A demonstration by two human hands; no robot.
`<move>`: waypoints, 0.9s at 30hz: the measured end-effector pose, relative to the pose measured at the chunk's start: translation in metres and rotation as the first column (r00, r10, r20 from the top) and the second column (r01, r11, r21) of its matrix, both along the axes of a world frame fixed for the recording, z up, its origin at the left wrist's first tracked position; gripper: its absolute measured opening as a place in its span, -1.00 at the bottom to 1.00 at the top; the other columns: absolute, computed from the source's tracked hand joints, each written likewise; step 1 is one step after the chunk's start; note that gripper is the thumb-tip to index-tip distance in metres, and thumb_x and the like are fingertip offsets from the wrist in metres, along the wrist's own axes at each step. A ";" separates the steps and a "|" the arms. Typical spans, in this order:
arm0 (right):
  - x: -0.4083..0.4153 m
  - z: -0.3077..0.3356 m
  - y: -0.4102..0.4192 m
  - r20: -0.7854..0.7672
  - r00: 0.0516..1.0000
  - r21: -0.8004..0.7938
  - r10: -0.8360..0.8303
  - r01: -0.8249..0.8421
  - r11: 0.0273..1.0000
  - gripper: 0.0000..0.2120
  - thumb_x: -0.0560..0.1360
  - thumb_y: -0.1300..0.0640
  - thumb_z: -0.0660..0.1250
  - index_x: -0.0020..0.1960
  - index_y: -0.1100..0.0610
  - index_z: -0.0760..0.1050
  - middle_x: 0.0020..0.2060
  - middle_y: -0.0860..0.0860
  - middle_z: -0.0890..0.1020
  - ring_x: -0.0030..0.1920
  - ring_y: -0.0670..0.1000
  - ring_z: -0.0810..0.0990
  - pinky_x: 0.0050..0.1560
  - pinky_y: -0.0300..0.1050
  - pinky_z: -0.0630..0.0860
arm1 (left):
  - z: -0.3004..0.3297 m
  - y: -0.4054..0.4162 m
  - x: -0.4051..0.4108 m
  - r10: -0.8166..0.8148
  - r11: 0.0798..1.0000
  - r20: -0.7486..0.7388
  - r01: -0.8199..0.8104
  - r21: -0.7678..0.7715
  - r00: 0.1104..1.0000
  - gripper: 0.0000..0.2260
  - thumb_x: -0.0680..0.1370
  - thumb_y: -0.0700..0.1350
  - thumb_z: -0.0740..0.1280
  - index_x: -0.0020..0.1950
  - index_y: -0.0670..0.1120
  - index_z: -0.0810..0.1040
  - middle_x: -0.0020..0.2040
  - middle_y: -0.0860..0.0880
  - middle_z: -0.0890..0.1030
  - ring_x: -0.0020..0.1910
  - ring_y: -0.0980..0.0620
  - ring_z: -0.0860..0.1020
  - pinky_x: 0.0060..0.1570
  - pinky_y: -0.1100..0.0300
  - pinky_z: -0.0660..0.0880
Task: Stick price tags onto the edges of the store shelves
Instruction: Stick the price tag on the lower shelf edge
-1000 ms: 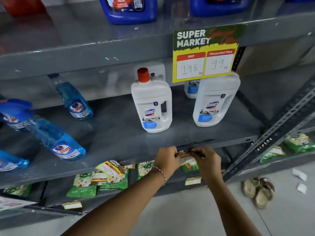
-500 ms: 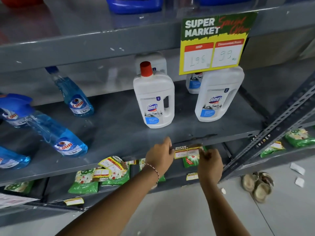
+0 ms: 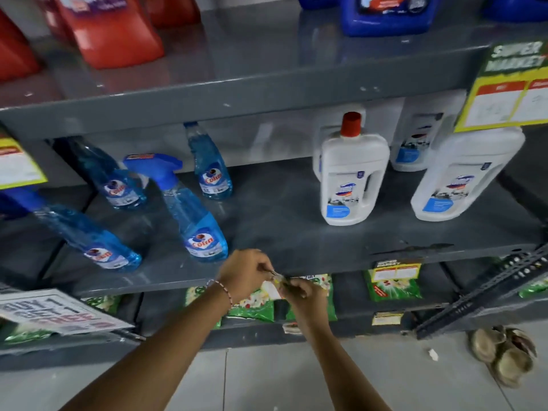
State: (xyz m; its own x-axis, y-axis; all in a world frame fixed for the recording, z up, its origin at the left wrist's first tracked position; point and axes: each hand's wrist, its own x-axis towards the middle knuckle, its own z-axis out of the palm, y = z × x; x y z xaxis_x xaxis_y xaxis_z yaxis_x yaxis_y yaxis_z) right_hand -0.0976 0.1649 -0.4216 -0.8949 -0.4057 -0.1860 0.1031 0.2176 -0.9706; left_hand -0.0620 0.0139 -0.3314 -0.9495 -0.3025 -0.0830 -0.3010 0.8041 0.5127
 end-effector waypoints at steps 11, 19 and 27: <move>0.055 0.021 -0.095 -0.422 0.887 0.220 0.189 -0.102 0.970 -0.87 0.38 0.11 0.51 -0.08 -0.01 0.70 -0.20 -0.26 0.65 -0.14 -0.16 0.62 -0.08 -0.31 0.49 | -0.029 -0.086 0.122 0.492 0.834 -0.083 -0.442 0.329 0.867 -0.83 0.43 -0.15 0.49 -0.35 0.01 0.60 -0.48 0.05 0.64 -0.44 0.10 0.64 -0.27 0.19 0.59; 0.094 0.016 -0.172 -0.556 0.808 0.341 0.196 0.006 0.940 -0.91 0.38 0.07 0.49 -0.12 -0.01 0.68 -0.19 -0.08 0.72 -0.10 -0.04 0.61 -0.16 -0.22 0.44 | -0.040 -0.149 0.159 0.607 0.722 -0.035 -0.533 0.440 0.794 -0.81 0.45 -0.20 0.48 -0.32 -0.21 0.56 -0.37 -0.17 0.70 -0.41 0.03 0.69 -0.28 0.09 0.68; 0.108 0.015 -0.190 -0.692 0.705 0.390 0.157 0.181 0.903 -0.89 0.30 0.15 0.55 -0.25 0.02 0.64 -0.29 -0.07 0.69 -0.19 0.00 0.58 -0.24 -0.20 0.40 | -0.057 -0.164 0.156 0.649 0.695 -0.022 -0.580 0.426 0.761 -0.86 0.43 -0.11 0.44 -0.29 -0.13 0.58 -0.38 -0.07 0.69 -0.40 0.00 0.68 -0.27 0.00 0.67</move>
State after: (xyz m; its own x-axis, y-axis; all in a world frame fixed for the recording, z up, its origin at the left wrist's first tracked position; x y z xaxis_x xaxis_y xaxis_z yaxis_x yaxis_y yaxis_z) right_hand 0.0102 -0.0255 -0.4069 -0.8319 -0.4323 0.3479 -0.5535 0.6010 -0.5766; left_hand 0.0936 -0.1504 -0.3880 -0.5711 -0.8002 -0.1830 -0.5459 0.2038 0.8127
